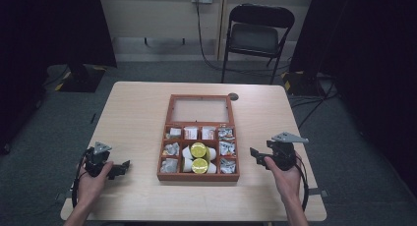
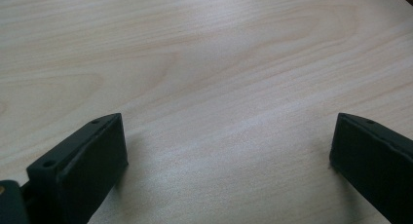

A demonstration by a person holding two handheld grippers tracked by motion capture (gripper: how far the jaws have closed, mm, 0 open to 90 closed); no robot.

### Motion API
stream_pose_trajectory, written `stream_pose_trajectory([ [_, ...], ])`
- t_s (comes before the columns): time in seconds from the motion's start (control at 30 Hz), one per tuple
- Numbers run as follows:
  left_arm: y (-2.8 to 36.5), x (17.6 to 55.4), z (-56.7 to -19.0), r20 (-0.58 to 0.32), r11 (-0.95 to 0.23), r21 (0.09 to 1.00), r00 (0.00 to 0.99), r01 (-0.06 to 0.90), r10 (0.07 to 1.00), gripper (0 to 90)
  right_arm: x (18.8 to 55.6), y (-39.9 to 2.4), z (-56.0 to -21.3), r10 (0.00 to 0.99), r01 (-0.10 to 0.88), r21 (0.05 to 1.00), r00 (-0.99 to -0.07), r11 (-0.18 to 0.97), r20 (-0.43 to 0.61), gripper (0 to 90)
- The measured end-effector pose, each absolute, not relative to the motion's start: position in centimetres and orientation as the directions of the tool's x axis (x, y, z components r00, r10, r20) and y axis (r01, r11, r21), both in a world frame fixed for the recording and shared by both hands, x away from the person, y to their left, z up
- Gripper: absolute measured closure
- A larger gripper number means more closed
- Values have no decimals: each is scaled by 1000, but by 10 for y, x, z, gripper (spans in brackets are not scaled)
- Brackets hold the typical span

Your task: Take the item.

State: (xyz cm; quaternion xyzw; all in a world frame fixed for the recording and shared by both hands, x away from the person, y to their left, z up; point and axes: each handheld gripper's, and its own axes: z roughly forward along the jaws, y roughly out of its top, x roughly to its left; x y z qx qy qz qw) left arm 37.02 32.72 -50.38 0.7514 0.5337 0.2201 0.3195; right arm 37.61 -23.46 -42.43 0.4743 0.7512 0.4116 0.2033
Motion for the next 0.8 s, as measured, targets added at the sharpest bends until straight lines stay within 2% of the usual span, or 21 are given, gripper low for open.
stream_pose_trajectory([
  [0.47,327,370,-504,-10,-226,715,333,661,943,0,384,-212,-414,846,521,819,-526,242,85,254],
  [0.8,327,370,-504,-9,-227,715,334,661,943,0,384,-196,-411,821,499,824,-566,268,76,312],
])
